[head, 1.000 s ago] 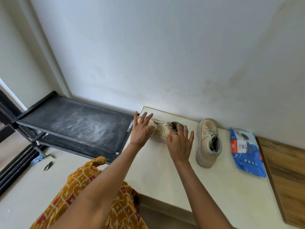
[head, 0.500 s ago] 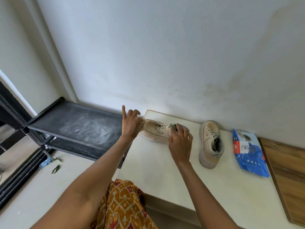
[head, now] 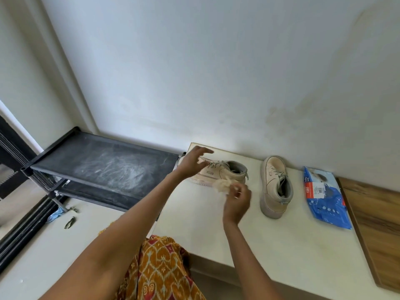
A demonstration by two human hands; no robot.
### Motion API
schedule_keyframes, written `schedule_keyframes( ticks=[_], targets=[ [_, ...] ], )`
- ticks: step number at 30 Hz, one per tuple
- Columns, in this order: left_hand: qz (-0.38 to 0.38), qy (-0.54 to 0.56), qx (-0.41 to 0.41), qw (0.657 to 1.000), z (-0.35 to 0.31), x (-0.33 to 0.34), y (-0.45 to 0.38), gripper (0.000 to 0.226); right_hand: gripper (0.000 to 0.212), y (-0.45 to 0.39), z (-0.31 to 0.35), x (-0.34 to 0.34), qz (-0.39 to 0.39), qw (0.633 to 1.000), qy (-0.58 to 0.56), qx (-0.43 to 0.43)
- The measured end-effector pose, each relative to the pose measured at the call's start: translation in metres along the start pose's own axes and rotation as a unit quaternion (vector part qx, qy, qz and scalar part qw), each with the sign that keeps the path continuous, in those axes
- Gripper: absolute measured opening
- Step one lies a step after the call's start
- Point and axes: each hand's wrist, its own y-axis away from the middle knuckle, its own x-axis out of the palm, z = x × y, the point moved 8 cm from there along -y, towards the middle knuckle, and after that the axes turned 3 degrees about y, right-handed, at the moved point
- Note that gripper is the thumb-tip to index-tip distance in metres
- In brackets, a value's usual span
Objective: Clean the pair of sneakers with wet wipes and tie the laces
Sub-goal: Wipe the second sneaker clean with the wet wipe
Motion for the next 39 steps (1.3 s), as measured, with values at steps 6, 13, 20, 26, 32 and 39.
schedule_keyframes(
  ticks=[6,13,20,26,32,39],
  targets=[
    [0.129,-0.183,0.064,0.972,-0.031,0.050,-0.026,0.034,0.029,-0.031,-0.025,-0.002,-0.010,0.986,-0.100,0.131],
    [0.086,-0.243,0.034,0.966,-0.030,0.037,-0.024,0.030,0.021,-0.065,-0.009,0.023,0.007,0.992,-0.032,0.122],
    [0.036,-0.228,0.019,0.973,-0.032,0.042,-0.002,0.033,0.024,-0.026,0.012,0.029,-0.027,0.996,-0.042,0.069],
    [0.039,-0.249,0.027,0.967,-0.033,0.040,0.001,0.030,0.026,-0.004,0.007,0.031,0.060,0.996,0.005,-0.067],
    [0.005,-0.330,0.114,0.937,-0.035,0.044,0.006,0.034,0.019,-0.049,0.024,0.029,0.008,1.000,-0.026,0.013],
    [-0.063,-0.330,0.148,0.930,-0.027,0.042,0.013,0.038,0.015,-0.006,0.000,0.034,0.076,0.997,-0.007,-0.014]
  ],
)
